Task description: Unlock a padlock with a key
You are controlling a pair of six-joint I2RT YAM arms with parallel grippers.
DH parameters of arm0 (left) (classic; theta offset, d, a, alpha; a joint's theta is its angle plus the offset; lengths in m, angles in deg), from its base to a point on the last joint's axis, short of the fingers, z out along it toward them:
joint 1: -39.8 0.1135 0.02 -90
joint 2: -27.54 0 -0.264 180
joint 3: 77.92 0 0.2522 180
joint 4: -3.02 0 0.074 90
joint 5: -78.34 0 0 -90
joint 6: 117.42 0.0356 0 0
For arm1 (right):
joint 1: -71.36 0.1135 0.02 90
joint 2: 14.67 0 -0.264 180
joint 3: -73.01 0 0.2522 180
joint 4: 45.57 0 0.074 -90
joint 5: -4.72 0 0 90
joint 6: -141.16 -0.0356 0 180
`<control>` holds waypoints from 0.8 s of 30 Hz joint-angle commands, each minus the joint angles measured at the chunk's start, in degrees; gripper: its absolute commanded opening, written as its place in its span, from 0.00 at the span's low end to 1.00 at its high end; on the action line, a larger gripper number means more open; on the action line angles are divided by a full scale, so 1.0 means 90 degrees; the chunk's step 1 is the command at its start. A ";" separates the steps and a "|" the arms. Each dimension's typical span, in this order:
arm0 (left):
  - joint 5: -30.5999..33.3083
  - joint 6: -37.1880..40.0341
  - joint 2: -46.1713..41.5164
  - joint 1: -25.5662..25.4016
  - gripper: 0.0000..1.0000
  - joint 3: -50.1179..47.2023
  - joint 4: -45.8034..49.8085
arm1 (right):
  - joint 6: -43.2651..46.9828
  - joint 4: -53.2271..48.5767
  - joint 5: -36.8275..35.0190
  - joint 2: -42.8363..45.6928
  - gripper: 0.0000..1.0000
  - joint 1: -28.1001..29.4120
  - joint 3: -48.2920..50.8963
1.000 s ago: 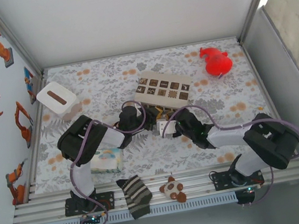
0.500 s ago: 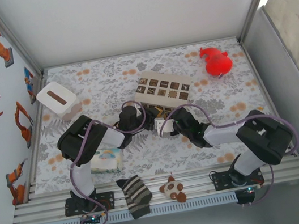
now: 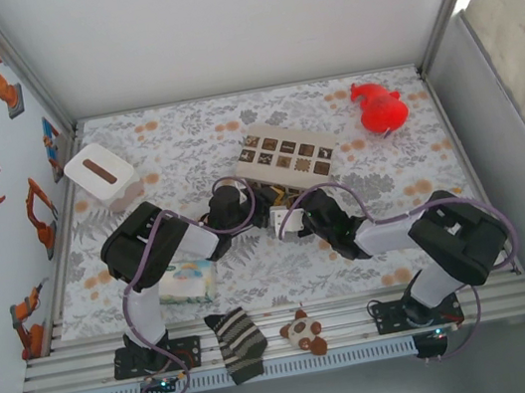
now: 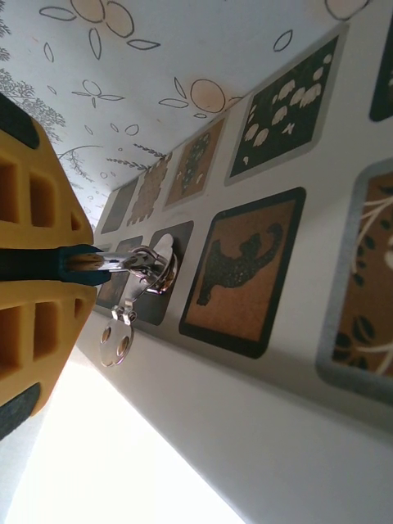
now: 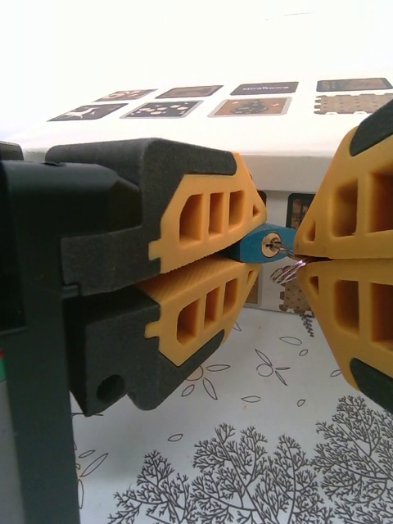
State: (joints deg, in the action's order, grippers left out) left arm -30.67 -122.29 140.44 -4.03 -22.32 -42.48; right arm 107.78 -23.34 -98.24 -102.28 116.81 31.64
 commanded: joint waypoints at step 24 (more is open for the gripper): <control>-0.0359 -0.0083 -0.0048 -0.0259 0.00 0.0238 -0.0415 | 0.0574 0.1499 -0.0002 -0.0939 0.00 -0.0364 -0.0508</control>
State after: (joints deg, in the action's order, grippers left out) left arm -24.61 -122.73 140.68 -3.99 -21.40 -41.80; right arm 114.34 -13.40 -97.71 -110.76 114.93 29.12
